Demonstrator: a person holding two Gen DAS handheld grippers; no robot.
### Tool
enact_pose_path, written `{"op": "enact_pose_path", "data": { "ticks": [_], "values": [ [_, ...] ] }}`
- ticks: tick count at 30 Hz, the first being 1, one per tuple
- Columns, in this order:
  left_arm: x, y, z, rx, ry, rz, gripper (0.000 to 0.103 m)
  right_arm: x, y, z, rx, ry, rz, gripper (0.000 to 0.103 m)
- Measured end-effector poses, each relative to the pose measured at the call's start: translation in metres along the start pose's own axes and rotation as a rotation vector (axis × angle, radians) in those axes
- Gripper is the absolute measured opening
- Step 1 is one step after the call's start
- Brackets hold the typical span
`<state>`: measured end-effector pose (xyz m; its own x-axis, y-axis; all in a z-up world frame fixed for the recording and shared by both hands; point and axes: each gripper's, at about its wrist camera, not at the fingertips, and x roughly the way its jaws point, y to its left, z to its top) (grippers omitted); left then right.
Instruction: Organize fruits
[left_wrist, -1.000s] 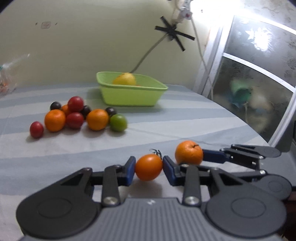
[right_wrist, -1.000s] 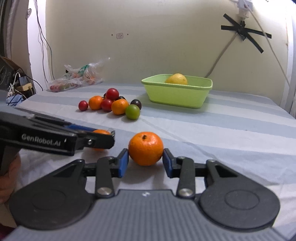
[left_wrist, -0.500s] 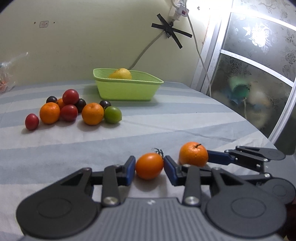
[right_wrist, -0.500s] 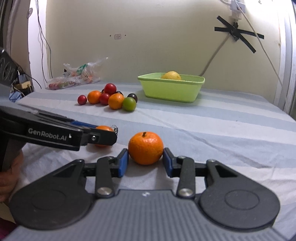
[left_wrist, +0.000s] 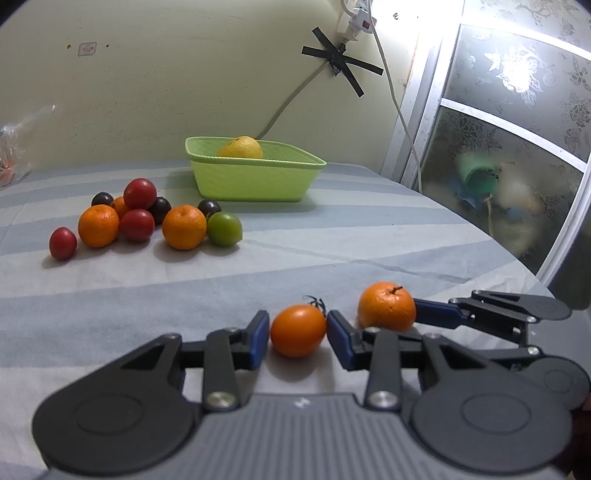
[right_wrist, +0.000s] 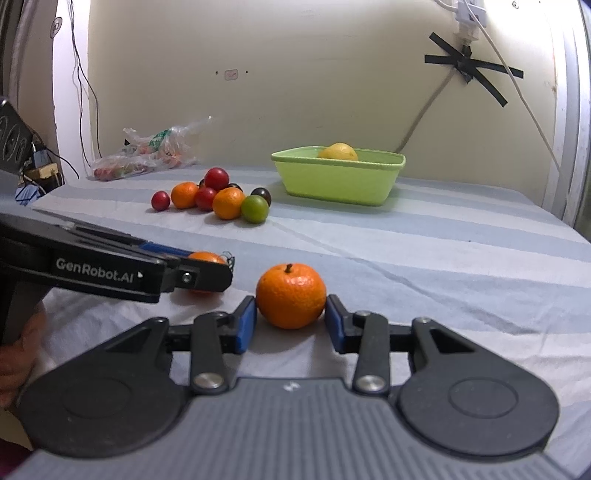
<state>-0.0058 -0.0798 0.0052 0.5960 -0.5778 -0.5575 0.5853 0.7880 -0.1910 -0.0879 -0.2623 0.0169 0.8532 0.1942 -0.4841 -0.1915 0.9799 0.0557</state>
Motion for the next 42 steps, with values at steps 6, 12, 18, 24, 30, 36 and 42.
{"op": "enact_pose_path", "data": {
  "ticks": [6,12,18,24,30,36,42],
  "values": [
    [-0.0003,0.0016,0.0002,-0.011,-0.004,0.001,0.036,-0.0008,-0.0011,0.0,0.014,-0.008,-0.015,0.042],
    [-0.0005,0.0018,-0.0001,-0.012,-0.004,0.0,0.036,-0.0005,0.0012,-0.0003,0.002,-0.003,-0.023,0.043],
    [-0.0007,0.0018,0.0,-0.01,-0.004,0.001,0.036,-0.0002,0.0013,-0.0004,0.002,-0.003,-0.023,0.043],
    [-0.0009,0.0019,0.0001,-0.009,-0.004,0.001,0.037,0.0001,0.0013,-0.0001,0.003,-0.002,-0.023,0.043],
    [-0.0008,0.0015,0.0002,-0.009,-0.004,0.002,0.037,-0.0001,0.0013,0.0,0.003,-0.002,-0.022,0.043],
    [-0.0024,0.0022,0.0004,-0.014,-0.011,0.005,0.037,-0.0014,0.0008,-0.0003,0.011,-0.014,-0.027,0.042],
    [-0.0063,0.0074,0.0093,-0.038,-0.008,-0.017,0.035,-0.0048,-0.0063,0.008,0.047,-0.03,-0.015,0.042]
  ]
}}
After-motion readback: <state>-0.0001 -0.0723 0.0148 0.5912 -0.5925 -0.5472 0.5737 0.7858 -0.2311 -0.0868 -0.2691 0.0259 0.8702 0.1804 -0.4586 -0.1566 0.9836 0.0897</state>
